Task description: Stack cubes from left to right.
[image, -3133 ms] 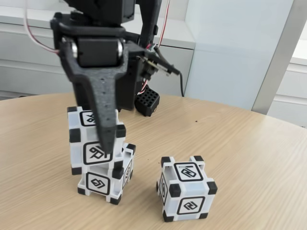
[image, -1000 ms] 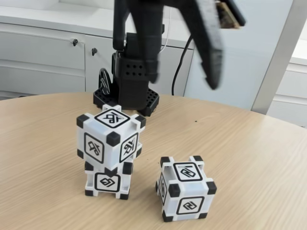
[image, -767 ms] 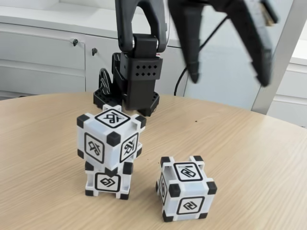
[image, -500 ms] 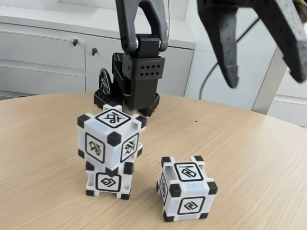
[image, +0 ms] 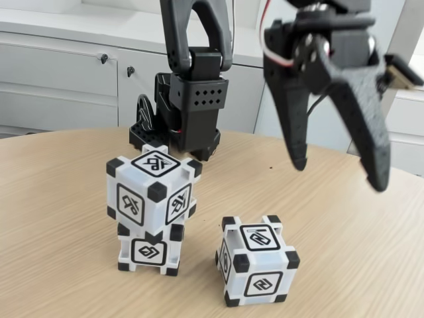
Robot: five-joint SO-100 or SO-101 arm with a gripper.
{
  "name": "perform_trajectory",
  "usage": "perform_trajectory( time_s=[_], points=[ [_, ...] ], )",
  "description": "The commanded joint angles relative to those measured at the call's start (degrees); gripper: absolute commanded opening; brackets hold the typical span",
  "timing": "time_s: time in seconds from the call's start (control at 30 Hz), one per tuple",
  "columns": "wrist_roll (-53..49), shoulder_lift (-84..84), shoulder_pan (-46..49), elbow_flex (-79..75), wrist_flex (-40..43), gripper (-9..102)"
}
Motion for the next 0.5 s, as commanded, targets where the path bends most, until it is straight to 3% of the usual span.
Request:
perform_trajectory(
  time_s=[0.0,0.47],
  points=[
    [-1.0,0.6,0.6,1.1,-1.8,35],
    [-2.5,-7.5,4.8,4.2,-3.3,35]
  ],
)
